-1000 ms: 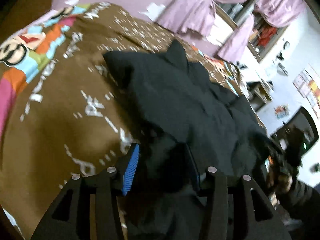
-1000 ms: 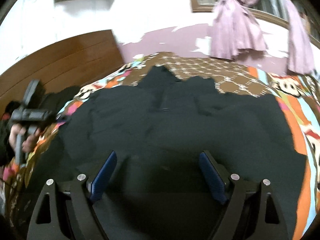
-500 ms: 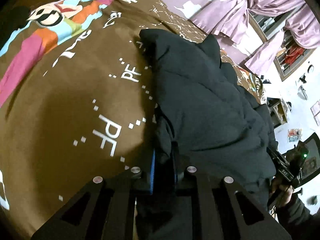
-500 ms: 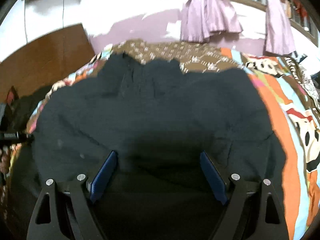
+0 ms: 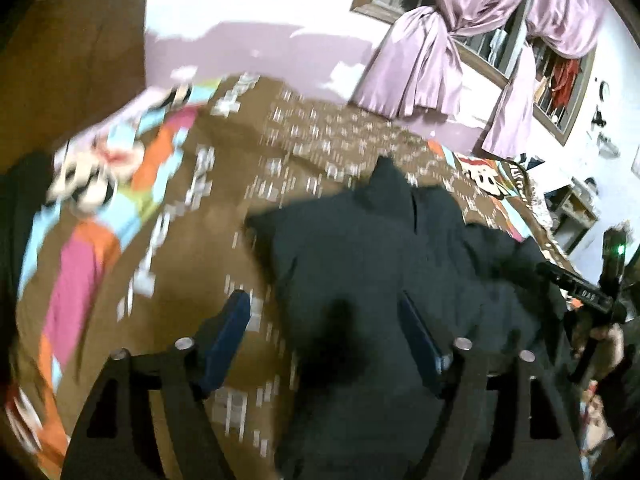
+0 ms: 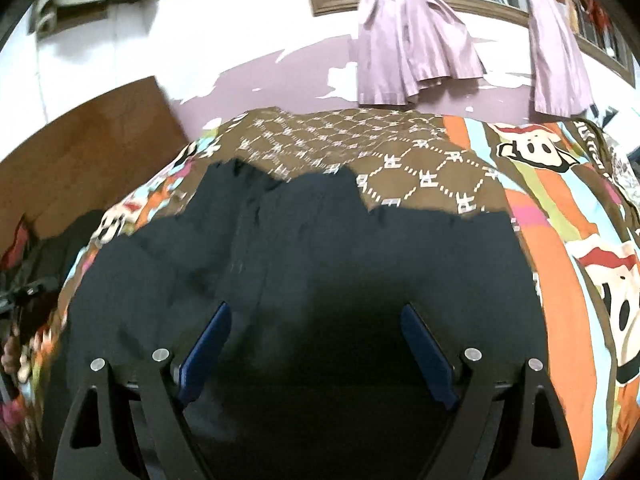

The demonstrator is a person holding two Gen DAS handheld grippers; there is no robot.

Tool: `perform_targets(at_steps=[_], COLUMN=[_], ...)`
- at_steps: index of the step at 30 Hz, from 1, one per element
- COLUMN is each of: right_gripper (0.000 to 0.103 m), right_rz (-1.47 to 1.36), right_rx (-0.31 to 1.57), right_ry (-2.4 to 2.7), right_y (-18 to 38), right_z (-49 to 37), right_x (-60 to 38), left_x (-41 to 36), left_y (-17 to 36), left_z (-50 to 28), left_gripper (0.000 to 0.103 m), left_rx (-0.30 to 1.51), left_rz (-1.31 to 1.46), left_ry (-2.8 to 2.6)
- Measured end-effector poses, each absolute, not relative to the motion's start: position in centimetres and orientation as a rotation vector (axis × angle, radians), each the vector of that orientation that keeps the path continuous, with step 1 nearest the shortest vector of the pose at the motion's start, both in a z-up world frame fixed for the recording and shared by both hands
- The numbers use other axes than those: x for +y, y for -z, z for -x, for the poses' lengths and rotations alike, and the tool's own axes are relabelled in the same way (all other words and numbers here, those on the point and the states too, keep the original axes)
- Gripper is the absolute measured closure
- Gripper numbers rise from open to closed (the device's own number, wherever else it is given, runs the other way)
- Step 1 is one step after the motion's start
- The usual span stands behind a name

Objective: Fold large clothes

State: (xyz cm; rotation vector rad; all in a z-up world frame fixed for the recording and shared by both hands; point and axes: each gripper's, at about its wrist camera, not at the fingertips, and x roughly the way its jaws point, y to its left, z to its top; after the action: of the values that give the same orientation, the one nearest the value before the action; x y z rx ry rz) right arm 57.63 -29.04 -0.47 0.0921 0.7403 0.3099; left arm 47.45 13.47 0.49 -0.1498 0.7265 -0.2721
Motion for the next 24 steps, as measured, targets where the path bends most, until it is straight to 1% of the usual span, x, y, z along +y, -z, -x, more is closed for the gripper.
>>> perform_targets(at_steps=[5,8,11,16,18,19,20,22,23,24], right_gripper=[0.016,0.015,0.015,0.022,0.023,0.024,0.024,0.027,0.038,0.054], right_rz=[-0.147,-0.224,-0.337,-0.458,-0.478,-0.484,-0.476,-0.44,-0.423,-0.412], right_rx=[0.856,0.942,0.943,0.856,0.855,0.862,0.88,0.911,0.922,0.927], right_ry=[-0.204,-0.228,-0.262,-0.269,-0.268,-0.263,-0.252,-0.245,-0.235,-0.217], right_y=[-2.4,-1.3,1.2,3.2,4.0,4.5,5.2,6.2,6.5,6.8], right_z=[-64.0,-68.1,-70.8,-73.1,-74.0,-74.4,-74.8,-75.2,-75.3,-75.3], right_x=[-29.9,-29.6,-29.5,-29.8,-29.6,-29.3,-28.9,-28.0,-27.7,-27.6], left_x=[8.3,6.5,5.1,4.5,4.1,3.8,3.5,3.4,3.7,3.8], left_y=[-1.6,-0.3,2.0,3.6,4.3,4.3,4.6,4.7,4.5,4.4], left_z=[-55.2,-59.8,-63.8,-68.3,-70.0,-70.1,-70.5,-70.2,-69.9,-69.5], left_gripper=[0.032,0.032,0.032,0.032,0.035,0.055,0.08,0.086,0.09,0.091], left_rx=[0.699,0.703,0.729,0.762,0.8,0.809,0.823,0.822,0.815,0.811], left_rz=[0.064,0.067,0.143,0.209,0.223,0.222,0.219,0.209,0.22,0.23], left_ry=[0.263,0.237,0.212,0.228,0.231,0.238,0.275,0.289,0.308,0.317])
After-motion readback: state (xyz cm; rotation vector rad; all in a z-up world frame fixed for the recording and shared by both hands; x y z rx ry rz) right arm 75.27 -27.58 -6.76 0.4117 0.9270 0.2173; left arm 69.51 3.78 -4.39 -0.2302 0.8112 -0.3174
